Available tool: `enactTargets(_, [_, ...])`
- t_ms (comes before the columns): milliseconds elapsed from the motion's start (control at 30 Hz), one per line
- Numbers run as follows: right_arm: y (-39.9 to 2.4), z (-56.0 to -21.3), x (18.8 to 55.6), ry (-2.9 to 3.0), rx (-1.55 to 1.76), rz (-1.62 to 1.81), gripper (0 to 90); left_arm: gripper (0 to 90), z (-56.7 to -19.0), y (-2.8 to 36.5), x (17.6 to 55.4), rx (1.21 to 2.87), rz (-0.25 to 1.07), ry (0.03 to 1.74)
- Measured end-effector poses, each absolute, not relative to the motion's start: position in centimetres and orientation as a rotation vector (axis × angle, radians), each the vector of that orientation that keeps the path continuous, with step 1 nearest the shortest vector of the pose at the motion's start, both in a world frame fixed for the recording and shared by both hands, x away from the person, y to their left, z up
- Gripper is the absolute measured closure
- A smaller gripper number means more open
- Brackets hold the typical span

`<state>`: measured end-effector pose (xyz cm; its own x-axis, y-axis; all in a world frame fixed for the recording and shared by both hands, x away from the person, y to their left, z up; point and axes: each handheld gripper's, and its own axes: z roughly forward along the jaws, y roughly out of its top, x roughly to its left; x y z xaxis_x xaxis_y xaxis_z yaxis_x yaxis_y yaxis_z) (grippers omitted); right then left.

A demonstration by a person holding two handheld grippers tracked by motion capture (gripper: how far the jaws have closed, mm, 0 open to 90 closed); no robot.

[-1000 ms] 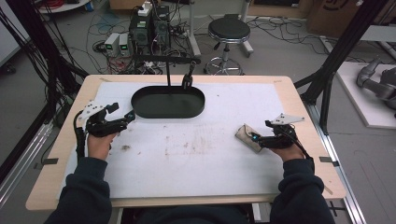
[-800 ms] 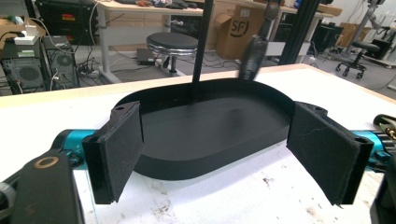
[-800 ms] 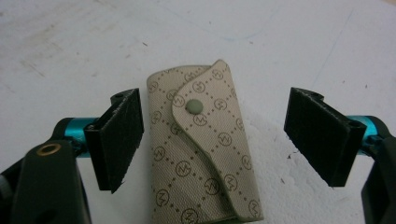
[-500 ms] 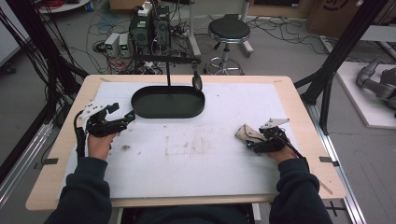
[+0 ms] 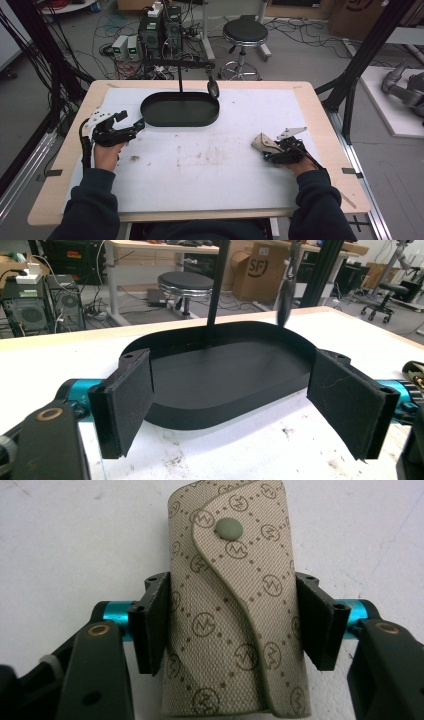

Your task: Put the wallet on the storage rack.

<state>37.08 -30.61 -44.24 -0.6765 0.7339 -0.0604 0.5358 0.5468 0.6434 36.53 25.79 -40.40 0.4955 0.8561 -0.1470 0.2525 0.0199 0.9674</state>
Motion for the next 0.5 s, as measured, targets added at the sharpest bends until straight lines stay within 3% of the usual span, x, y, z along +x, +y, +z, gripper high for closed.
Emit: enactTargets(500, [-29.3,-41.8,38.7,2.364,1.066,1.04,40.6,18.6,-40.5,25.7,36.7,1.529,0.613,1.006])
